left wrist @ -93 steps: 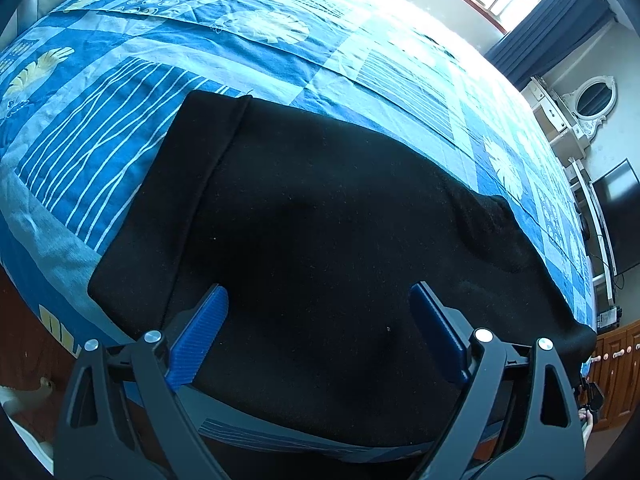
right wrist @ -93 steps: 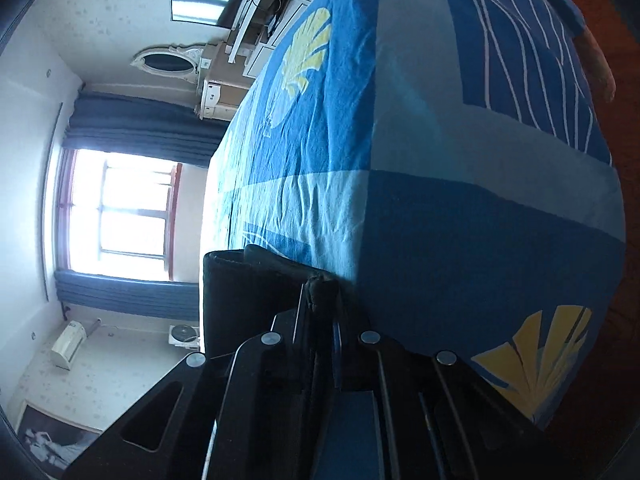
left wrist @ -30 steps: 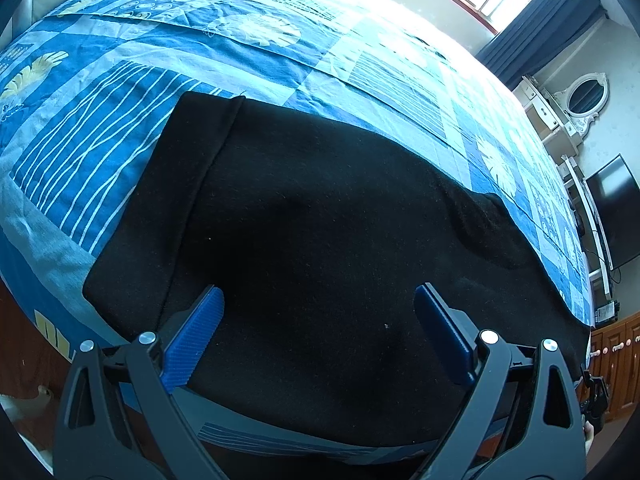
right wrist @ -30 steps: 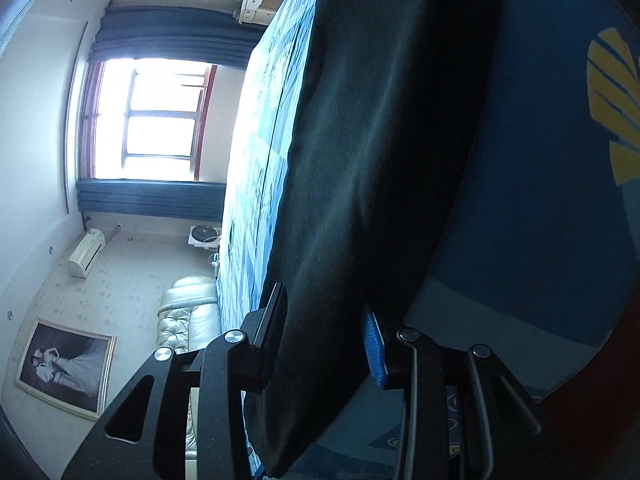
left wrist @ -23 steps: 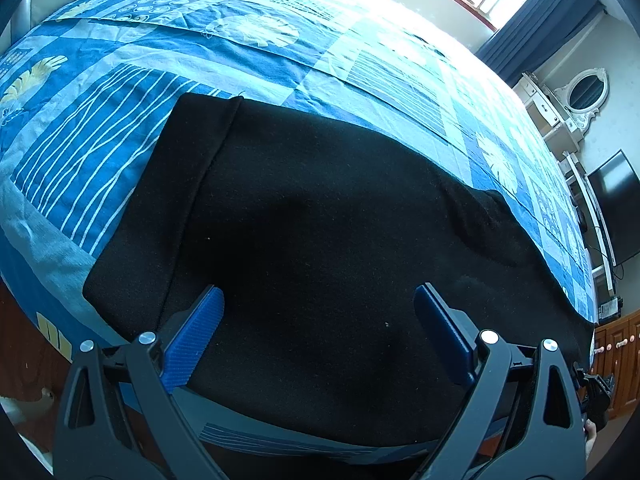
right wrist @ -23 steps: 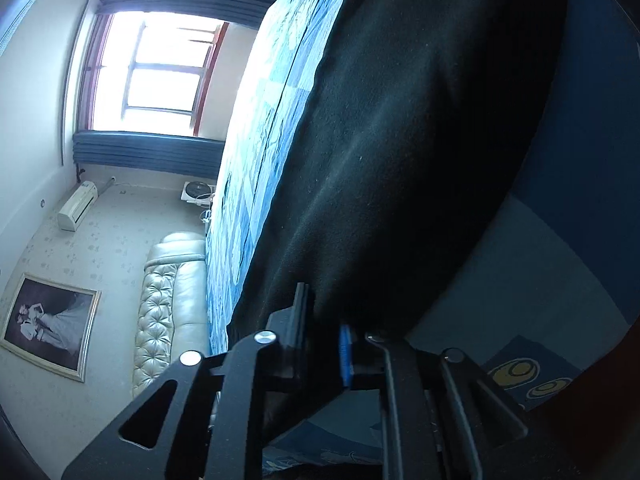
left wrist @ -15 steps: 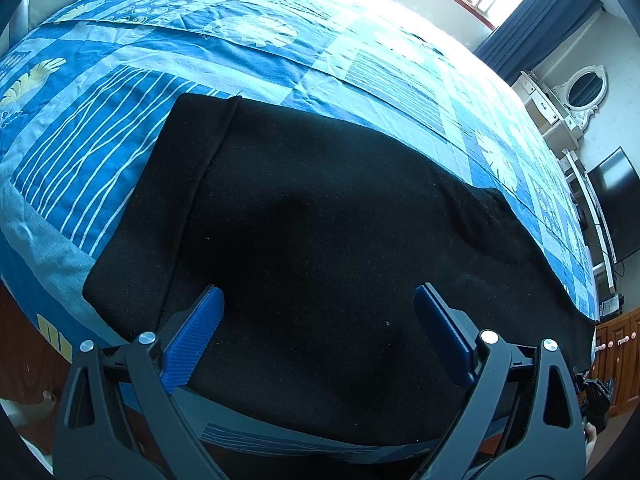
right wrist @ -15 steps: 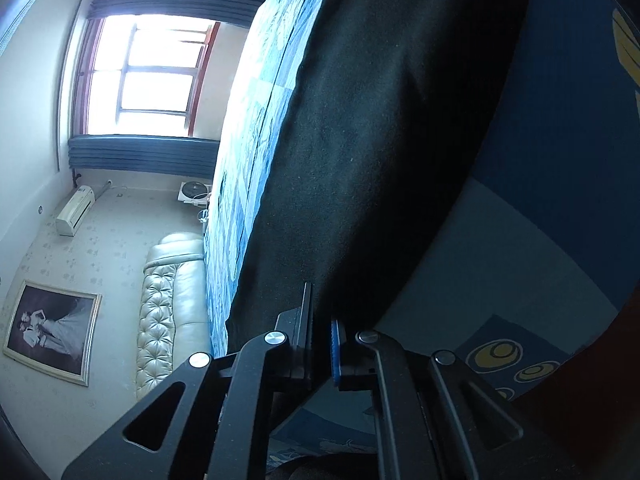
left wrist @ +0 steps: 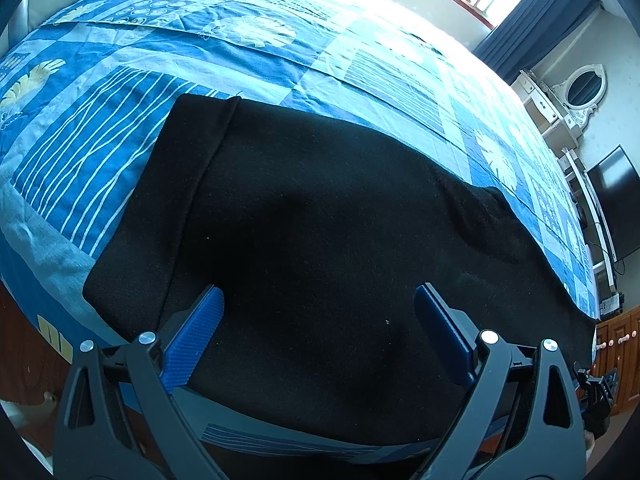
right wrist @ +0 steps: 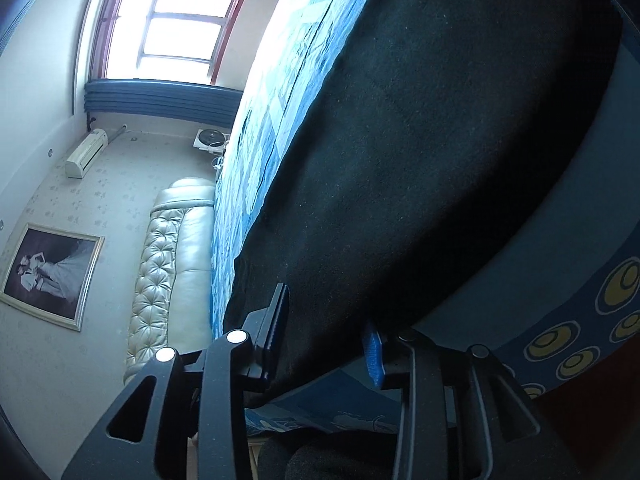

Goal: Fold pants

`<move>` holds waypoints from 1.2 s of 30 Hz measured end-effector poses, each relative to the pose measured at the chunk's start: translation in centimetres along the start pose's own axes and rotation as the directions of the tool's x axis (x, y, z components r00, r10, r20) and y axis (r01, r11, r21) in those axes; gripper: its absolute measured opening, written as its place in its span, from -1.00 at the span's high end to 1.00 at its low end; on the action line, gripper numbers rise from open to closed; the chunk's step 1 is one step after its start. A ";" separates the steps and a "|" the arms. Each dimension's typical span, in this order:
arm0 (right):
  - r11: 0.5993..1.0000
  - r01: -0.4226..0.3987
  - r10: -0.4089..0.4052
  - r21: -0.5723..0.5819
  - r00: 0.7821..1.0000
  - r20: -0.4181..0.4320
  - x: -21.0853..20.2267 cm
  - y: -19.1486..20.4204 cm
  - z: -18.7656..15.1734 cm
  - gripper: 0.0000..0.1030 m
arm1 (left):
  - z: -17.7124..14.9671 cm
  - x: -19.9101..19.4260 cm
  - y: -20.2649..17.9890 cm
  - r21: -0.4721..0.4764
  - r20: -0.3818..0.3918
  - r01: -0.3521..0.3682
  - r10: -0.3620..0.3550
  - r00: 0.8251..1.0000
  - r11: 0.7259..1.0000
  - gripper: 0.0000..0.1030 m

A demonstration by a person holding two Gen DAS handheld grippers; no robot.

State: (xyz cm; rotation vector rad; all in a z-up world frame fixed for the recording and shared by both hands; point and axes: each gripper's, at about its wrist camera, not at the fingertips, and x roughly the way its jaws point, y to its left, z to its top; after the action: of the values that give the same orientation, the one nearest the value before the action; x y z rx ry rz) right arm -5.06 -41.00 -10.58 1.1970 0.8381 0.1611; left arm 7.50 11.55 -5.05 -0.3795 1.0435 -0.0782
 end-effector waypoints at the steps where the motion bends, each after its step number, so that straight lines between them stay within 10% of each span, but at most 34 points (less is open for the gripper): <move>1: 1.000 0.015 -0.015 -0.009 1.000 -0.005 0.1 0.0 0.0 0.53 | 0.0 0.0 0.0 -0.002 0.001 0.001 -0.001 1.000 1.000 -0.86; 7: 1.000 0.011 -0.011 -0.006 0.999 -0.042 0.1 -0.8 -0.2 0.88 | -0.2 0.0 -0.2 0.026 0.004 -0.011 0.011 1.000 1.000 -0.86; 16: 0.941 0.031 -0.133 -0.336 0.949 -0.286 0.3 7.2 -1.3 0.51 | -0.3 -2.1 -1.9 0.164 0.061 -0.055 0.046 0.997 0.985 -0.86; 20: 0.853 -0.064 -0.134 -0.517 0.932 -0.336 4.7 13.2 0.6 0.10 | 0.6 -3.7 -3.3 0.263 0.154 -0.054 0.013 0.988 0.963 -0.86; 24: 0.813 -0.130 -0.127 -0.568 0.912 -0.390 12.9 17.0 4.4 0.04 | 1.0 -0.4 -2.5 0.278 0.054 -0.021 0.006 0.999 0.960 -0.86; 28: 0.796 -0.123 -0.193 -0.593 0.876 -0.441 22.5 19.9 6.8 0.04 | 0.3 1.0 -1.3 0.257 0.030 0.022 -0.030 0.999 0.966 -0.86; 34: 0.754 -0.150 -0.326 -0.639 0.759 -0.563 31.7 20.3 6.0 0.04 | -0.3 1.0 -1.2 0.288 0.038 0.044 -0.057 0.998 0.957 -0.93; 36: 0.773 -0.222 -0.257 -0.594 0.747 -0.613 31.6 20.4 6.0 0.45 | -0.4 1.0 -1.1 0.285 0.045 0.046 -0.062 0.997 0.957 -0.93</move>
State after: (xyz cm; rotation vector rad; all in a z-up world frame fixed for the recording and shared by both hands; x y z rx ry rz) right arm 27.15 -20.82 -7.65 0.4382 1.2898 0.8466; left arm 7.76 10.19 -5.66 -0.1479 0.9528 -0.2631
